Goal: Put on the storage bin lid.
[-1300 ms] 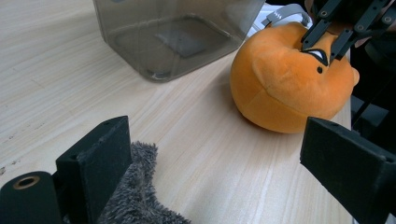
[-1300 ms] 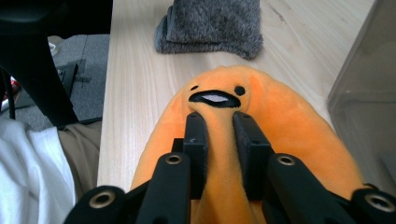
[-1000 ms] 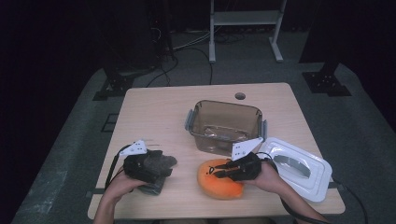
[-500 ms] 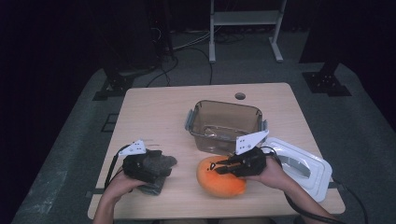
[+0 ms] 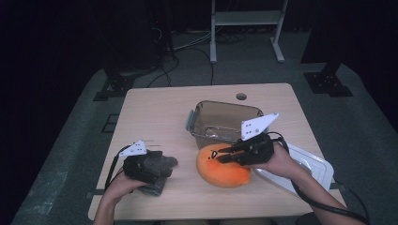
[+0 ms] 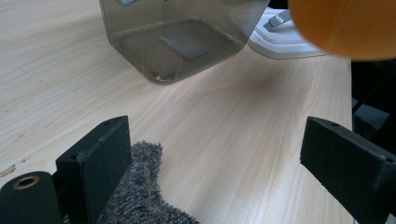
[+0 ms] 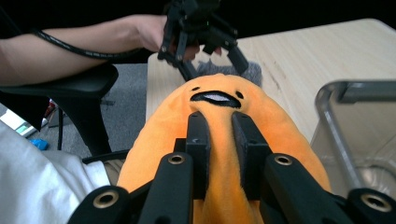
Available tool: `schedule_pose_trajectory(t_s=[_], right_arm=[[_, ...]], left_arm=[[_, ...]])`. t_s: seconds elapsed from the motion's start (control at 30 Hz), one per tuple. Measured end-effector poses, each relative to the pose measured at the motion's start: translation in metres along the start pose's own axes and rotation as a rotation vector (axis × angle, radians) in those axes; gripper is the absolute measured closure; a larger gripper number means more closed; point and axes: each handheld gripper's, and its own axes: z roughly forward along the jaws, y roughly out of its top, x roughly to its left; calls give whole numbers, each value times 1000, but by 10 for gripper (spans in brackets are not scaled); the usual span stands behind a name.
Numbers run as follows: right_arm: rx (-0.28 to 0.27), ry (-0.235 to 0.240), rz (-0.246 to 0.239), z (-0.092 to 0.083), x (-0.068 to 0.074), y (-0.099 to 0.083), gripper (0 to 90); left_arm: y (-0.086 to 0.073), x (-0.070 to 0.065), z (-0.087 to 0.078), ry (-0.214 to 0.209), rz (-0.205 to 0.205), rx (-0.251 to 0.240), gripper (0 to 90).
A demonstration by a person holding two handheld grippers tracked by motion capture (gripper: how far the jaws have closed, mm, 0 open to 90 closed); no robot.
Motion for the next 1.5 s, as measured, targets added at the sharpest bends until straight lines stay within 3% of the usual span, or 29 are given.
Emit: schedule_pose_trajectory(t_s=[0.3,0.53,1.1,1.5], right_arm=[[-15,-29,-60,-23,-2,40,776],[-17,-46,-70,-33,-10,60,776],[-20,-113,-58,-45,-49,87,775],[-15,-150,-40,-43,-79,89,775]], left_arm=[[-1,1,0,5,-1,-2,82],[-1,1,0,8,-6,5,62],[1,0,0,19,-6,0,24],[2,0,-1,14,-5,-6,24]])
